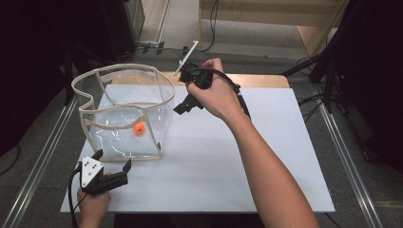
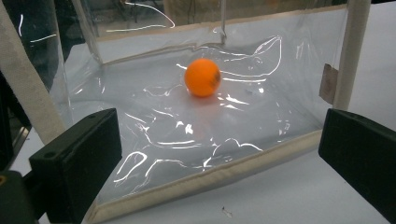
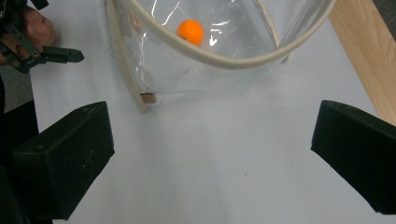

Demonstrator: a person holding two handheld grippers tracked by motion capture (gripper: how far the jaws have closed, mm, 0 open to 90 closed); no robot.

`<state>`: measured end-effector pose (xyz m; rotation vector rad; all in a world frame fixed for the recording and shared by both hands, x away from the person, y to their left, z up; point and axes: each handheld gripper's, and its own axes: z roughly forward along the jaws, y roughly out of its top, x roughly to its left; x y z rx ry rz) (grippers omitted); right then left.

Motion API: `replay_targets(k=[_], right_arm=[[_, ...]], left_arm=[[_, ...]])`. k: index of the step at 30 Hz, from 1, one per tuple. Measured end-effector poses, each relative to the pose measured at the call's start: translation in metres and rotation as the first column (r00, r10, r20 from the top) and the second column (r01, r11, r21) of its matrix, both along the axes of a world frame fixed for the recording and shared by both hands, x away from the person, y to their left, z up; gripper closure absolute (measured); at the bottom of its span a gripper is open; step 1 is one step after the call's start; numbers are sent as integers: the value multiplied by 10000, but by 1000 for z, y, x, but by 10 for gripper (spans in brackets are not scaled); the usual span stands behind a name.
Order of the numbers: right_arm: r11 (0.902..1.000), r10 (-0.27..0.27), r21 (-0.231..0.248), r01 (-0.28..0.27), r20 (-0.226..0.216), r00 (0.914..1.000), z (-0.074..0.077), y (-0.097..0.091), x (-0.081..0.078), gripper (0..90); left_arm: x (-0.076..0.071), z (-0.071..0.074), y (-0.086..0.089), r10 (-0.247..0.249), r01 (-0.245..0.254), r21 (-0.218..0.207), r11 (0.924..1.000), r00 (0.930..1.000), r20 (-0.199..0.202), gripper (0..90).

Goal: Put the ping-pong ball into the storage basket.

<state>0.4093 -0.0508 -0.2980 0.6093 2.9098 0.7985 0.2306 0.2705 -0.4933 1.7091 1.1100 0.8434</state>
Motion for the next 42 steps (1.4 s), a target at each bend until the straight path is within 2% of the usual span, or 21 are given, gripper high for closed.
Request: replay_targets(k=[12, 20, 33, 42], right_arm=[[9999, 57, -158, -59, -136, 9999, -18, -3, -10, 0], [9989, 116, -448, -116, 2, 9999, -27, 0, -20, 0], [9993, 81, -378, -80, 19, 10000, -40, -8, -27, 0], [9995, 121, -290, -116, 187, 9998, -46, -16, -32, 0]], left_arm=[[0, 0, 0, 6, -6, -26, 10000, 10000, -22, 0], [0, 0, 0, -3, 3, -55, 10000, 10000, -9, 0], [0, 0, 0, 4, -4, 3, 10000, 10000, -18, 0], [-1, 0, 0, -8, 8, 48, 10000, 10000, -23, 0]])
